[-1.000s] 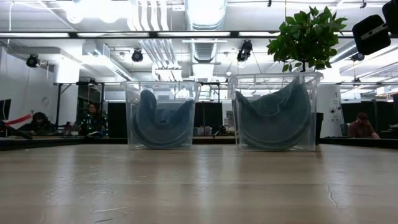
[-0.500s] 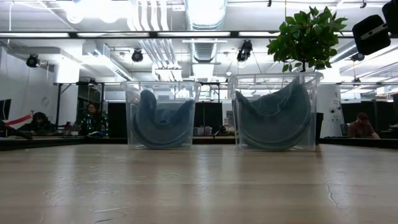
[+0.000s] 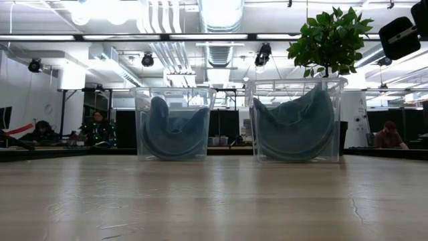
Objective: Pick & Place hat
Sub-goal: Put the gray cap into the left transparent bin
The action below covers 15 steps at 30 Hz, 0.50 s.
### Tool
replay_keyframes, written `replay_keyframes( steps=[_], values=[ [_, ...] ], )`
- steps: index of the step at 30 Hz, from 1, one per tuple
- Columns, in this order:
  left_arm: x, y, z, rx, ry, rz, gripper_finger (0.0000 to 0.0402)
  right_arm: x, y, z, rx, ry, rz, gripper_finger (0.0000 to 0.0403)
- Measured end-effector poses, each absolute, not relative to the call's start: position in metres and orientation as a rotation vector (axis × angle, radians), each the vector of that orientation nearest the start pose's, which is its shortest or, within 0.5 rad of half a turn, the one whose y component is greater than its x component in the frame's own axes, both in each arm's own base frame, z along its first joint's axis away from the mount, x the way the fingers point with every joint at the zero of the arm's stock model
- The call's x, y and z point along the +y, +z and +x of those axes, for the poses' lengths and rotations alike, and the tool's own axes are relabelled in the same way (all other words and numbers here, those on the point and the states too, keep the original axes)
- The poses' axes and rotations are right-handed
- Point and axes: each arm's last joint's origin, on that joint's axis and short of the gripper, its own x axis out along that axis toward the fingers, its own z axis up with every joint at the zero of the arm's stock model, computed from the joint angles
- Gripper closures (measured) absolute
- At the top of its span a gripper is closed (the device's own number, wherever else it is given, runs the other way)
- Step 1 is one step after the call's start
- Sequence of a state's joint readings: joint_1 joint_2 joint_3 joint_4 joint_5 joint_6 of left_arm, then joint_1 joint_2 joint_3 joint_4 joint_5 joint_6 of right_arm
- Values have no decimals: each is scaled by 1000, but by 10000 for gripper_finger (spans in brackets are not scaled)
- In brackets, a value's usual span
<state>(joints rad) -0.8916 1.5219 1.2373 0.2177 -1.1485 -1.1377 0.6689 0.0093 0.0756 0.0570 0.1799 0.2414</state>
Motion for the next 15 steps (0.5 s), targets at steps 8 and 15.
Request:
replay_keyframes(
  steps=[8, 15],
  values=[
    [-202, 333, 263, -123, 498, -1054, 397, 53, 194, 75, -46, 501, 316, 316],
    [-110, 356, 290, 85, 675, -929, 397, 53, 194, 75, -50, 501, 304, 316]
  ],
)
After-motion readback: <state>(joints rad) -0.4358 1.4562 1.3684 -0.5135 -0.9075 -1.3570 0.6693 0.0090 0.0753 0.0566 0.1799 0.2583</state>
